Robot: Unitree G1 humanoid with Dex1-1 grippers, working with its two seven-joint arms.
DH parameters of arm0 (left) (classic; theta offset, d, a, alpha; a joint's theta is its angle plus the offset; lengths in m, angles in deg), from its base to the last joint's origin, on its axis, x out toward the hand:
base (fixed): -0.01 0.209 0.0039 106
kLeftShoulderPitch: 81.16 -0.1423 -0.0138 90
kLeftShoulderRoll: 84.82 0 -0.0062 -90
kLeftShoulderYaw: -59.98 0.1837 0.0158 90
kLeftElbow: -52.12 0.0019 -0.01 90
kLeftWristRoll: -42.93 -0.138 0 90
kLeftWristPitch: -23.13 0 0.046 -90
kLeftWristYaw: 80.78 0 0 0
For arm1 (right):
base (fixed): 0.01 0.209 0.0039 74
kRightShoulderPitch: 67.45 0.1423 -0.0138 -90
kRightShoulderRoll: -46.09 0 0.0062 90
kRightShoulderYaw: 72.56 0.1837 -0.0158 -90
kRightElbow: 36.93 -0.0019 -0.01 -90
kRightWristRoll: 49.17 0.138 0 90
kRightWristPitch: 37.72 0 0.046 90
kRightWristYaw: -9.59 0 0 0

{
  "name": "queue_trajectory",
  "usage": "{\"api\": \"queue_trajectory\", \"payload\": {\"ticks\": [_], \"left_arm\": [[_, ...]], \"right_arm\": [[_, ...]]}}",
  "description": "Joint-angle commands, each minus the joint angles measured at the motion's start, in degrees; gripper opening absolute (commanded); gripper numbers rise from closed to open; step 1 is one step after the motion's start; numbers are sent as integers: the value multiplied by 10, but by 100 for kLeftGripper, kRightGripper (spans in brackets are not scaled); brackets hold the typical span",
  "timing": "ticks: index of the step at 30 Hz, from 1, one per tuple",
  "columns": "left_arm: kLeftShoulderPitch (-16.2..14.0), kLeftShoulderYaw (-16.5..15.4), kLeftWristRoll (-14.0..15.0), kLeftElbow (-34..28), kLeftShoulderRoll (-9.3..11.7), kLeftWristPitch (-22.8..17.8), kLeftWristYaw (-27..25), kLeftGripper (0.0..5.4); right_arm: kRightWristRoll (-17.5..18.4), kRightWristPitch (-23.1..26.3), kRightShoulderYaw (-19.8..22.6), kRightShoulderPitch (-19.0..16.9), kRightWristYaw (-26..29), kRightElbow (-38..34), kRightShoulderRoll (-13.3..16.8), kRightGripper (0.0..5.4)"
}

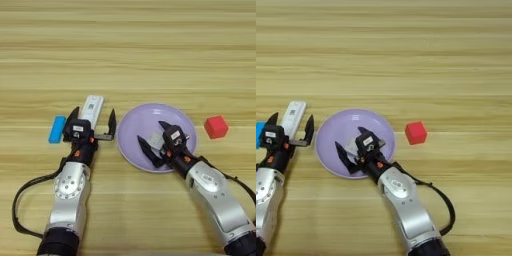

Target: Move the objects on the table

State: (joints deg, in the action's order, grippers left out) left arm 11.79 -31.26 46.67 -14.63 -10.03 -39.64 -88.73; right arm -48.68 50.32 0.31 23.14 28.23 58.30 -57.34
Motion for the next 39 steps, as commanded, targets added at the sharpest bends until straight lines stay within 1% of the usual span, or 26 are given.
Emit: {"api": "queue_trajectory", "payload": {"ticks": [1, 6, 9, 23, 27, 31, 39], "left_arm": [[1, 2, -6, 1, -1, -5, 4, 540], [0, 3, -8, 1, -2, -5, 5, 540], [0, 4, -8, 1, -2, -4, 6, 540], [-2, 2, -9, -4, 1, -6, 11, 540], [-1, -2, -20, -1, 7, -21, 23, 540], [-3, 0, -24, -11, 11, -37, 26, 540], [-8, -1, -28, -36, 18, -70, 31, 540]], "right_arm": [[3, -6, 7, -2, -1, -10, 0, 452], [5, -6, 14, -4, 1, -17, 2, 516], [8, -5, 18, -5, 2, -25, 4, 538], [14, 3, 41, -8, 1, -60, 14, 538], [15, 4, 48, -5, 1, -58, 14, 538], [16, 6, 54, -3, -1, -59, 15, 538], [29, 8, 92, 7, -13, -89, 24, 538]]}}
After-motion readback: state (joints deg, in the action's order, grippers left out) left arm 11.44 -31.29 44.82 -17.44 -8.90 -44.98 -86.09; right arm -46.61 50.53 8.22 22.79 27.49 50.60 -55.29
